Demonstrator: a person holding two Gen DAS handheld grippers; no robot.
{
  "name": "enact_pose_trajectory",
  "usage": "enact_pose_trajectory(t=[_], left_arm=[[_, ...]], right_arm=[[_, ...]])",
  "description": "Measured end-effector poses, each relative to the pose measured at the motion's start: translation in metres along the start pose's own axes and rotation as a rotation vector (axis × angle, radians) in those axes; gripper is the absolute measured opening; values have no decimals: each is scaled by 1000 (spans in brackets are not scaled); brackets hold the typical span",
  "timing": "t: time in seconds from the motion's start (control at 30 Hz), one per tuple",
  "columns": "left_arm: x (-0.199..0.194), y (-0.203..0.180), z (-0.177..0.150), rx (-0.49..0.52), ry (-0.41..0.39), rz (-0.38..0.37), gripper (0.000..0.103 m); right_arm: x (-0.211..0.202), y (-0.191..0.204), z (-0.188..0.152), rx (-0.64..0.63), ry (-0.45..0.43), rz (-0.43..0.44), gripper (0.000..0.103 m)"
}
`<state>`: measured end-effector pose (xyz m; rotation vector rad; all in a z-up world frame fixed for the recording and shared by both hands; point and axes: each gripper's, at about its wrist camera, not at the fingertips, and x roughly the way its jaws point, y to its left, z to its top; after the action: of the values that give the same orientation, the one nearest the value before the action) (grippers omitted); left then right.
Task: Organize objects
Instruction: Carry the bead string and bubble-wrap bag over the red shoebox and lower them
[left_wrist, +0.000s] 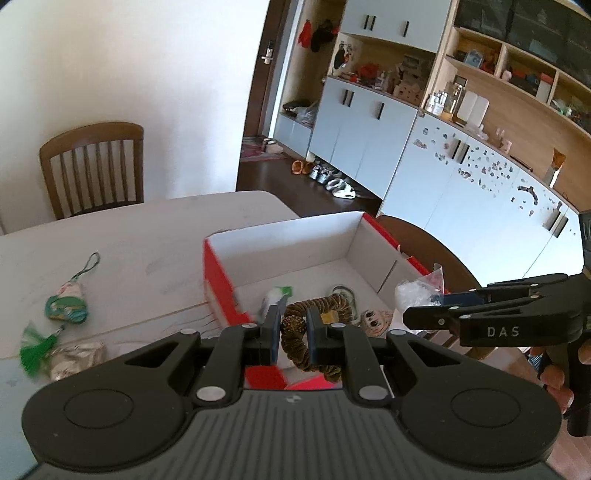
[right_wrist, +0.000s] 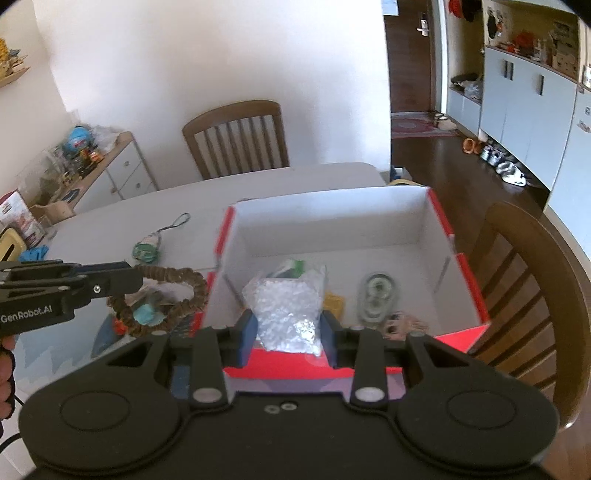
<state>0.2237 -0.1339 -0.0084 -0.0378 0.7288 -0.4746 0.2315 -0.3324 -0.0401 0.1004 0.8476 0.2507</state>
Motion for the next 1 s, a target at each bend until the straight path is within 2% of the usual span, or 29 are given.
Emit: enact_pose_trajectory(t=[0.47, 1.0], left_arm=[[85, -35, 33, 0, 44, 68, 14], [180, -40, 37, -10, 167, 161, 14]], right_arm=[[52, -56, 15, 8, 60, -29, 35], [117, -63, 9, -84, 193, -32, 35]])
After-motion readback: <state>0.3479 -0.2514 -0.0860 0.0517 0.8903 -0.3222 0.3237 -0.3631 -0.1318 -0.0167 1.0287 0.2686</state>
